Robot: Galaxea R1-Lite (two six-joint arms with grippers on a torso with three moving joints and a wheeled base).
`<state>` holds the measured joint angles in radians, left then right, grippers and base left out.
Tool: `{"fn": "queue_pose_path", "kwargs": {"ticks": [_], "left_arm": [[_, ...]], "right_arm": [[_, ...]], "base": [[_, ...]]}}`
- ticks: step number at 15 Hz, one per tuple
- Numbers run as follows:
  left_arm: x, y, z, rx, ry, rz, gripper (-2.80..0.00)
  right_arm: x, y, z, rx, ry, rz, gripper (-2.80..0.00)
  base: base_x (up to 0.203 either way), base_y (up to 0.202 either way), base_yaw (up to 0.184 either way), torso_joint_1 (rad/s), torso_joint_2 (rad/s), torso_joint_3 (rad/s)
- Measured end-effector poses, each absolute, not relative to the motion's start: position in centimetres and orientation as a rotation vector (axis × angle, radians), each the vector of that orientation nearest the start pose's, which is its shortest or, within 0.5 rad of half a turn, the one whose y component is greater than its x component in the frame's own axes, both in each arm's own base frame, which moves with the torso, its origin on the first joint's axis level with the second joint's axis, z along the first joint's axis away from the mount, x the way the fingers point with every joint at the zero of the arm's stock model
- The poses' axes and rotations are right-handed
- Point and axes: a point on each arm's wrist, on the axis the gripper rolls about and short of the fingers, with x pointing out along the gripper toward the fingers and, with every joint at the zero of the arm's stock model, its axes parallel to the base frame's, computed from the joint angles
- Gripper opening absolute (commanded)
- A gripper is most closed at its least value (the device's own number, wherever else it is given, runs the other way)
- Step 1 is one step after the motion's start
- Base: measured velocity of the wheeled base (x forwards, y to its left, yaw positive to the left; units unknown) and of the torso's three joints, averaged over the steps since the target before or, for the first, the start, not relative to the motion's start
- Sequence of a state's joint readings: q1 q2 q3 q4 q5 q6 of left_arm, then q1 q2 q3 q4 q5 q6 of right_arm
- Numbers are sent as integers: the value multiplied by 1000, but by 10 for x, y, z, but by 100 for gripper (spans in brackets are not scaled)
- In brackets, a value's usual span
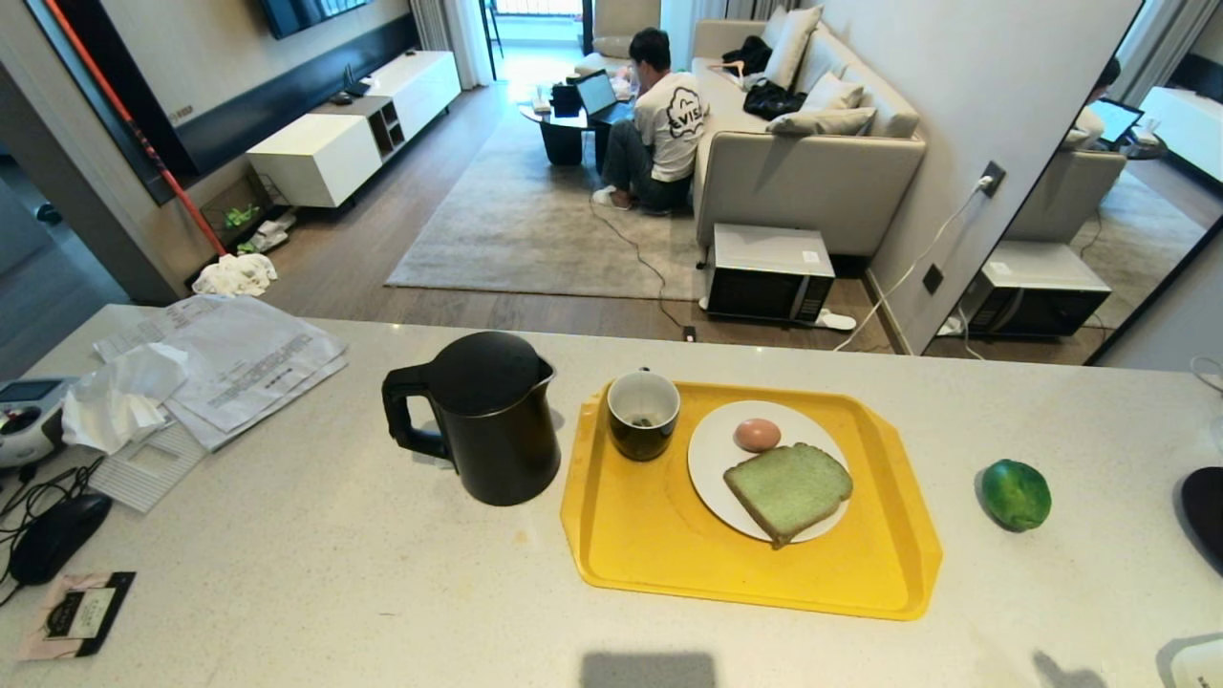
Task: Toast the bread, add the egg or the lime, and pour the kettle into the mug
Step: Pick up the kettle
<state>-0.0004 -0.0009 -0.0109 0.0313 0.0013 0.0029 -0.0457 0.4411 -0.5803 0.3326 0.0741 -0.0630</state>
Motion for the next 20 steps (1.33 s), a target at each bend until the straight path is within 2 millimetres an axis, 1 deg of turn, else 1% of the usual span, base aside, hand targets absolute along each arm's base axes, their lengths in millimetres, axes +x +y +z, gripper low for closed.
{"fn": "queue_pose_path", "kwargs": {"ticks": [2, 6, 7, 8, 10, 12, 17, 20], "left_arm": [[-24, 0, 75, 3, 20, 0, -280], [-24, 0, 75, 3, 20, 1, -280], [-24, 0, 75, 3, 20, 1, -280], [-24, 0, 75, 3, 20, 1, -280], [-24, 0, 75, 3, 20, 1, -280], [-24, 0, 75, 3, 20, 1, -280], [-24, 0, 75, 3, 20, 1, -280], [-24, 0, 75, 3, 20, 1, -280]], "right_arm": [[-12, 2, 177, -51, 186, 19, -280], [-1, 1, 119, -71, 150, -9, -280], [1, 1, 107, -77, 137, -13, -280], [1, 1, 100, -79, 134, -22, -280], [-2, 0, 86, -77, 204, -28, -280], [-7, 0, 80, -87, 194, -6, -280], [-19, 1, 76, -98, 50, 30, -280], [-22, 1, 76, -67, 12, 22, -280]], "base": [[0, 0, 0, 0, 0, 0], [0, 0, 0, 0, 0, 0], [0, 0, 0, 0, 0, 0], [0, 0, 0, 0, 0, 0], [0, 0, 0, 0, 0, 0], [0, 0, 0, 0, 0, 0], [0, 0, 0, 0, 0, 0], [0, 0, 0, 0, 0, 0]]}}
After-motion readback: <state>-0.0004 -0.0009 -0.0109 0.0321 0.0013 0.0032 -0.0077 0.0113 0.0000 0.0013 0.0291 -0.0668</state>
